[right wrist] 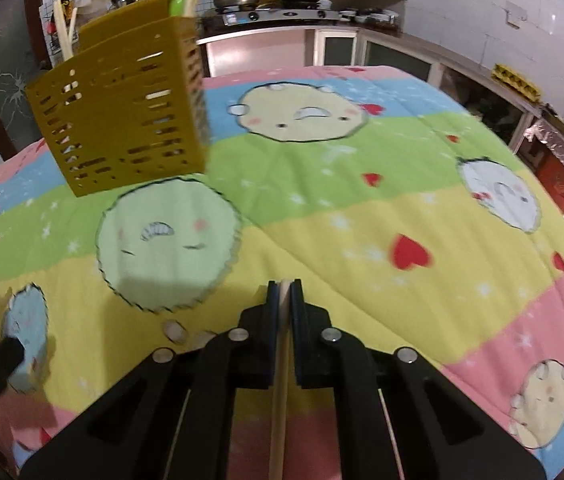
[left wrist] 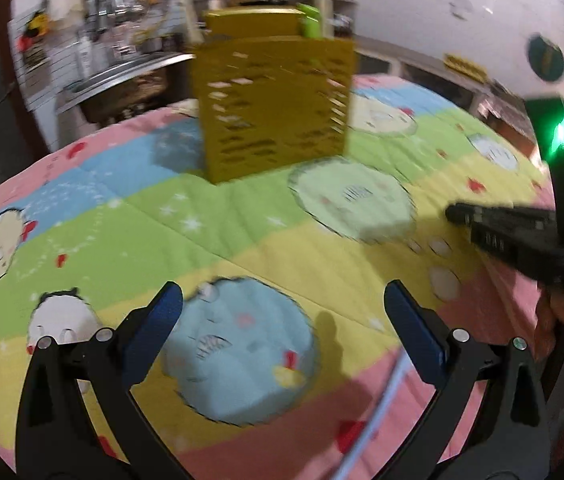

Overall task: Organize utensils
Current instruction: 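Grasp a chopstick with the right tool while the left tool grasps the blue-handled spoon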

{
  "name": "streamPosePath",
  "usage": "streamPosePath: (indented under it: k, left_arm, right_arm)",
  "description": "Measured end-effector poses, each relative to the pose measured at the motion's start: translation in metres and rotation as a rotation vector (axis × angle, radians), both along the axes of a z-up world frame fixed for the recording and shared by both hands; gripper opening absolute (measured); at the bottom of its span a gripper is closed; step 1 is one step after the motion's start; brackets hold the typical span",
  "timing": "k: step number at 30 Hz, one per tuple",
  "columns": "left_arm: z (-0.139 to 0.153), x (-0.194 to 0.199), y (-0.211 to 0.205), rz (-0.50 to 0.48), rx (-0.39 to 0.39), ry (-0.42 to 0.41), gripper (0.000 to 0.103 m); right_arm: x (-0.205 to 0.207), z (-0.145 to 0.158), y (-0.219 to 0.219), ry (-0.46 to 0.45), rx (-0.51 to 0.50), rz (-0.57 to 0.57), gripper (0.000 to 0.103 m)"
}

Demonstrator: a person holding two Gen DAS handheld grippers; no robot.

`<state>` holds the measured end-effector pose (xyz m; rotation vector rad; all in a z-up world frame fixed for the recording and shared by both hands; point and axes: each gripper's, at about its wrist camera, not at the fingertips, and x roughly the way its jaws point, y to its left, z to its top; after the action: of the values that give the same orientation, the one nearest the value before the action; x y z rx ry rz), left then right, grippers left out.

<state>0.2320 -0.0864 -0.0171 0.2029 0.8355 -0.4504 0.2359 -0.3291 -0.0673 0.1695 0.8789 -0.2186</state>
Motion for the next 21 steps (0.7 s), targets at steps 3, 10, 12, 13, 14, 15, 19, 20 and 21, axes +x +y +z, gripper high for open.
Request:
streamPosePath:
  k: [3,10,12,13,14,15,19,20,21]
  left_arm:
    - [-0.008,-0.012,-0.013,-0.073,0.014,0.039,0.091]
    - [-0.024,-0.032,-0.040,-0.182,0.066,0.095,0.063]
    - [-0.029,-0.034,-0.046,-0.195,0.093,0.095,0.054]
    - [-0.030,-0.034,-0.048,-0.195,0.100,0.092,0.051]
    - [-0.030,-0.033,-0.049,-0.194,0.100,0.091,0.048]
    - [-0.030,-0.031,-0.049,-0.190,0.094,0.097,0.041]
    - [-0.027,-0.017,-0.045,-0.153,0.061,0.144,0.015]
    - [-0.027,-0.013,-0.044,-0.140,0.054,0.154,0.011]
    - [-0.027,-0.009,-0.042,-0.125,0.046,0.165,0.007]
  right_arm:
    - [-0.010,-0.002,-0.010,0.001,0.018,-0.017,0.007]
    - [-0.026,-0.006,-0.016,-0.008,0.036,-0.036,0.007]
    - [-0.026,-0.007,-0.017,-0.008,0.041,-0.038,0.007]
    - [-0.025,-0.007,-0.018,-0.008,0.043,-0.038,0.007]
    - [-0.024,-0.007,-0.019,-0.009,0.044,-0.039,0.007]
    - [-0.026,-0.007,-0.017,-0.009,0.043,-0.039,0.007]
    - [-0.027,-0.007,-0.016,-0.006,0.039,-0.037,0.007]
    - [-0.027,-0.007,-0.015,-0.006,0.038,-0.036,0.007]
    - [-0.027,-0.007,-0.016,-0.006,0.038,-0.034,0.007]
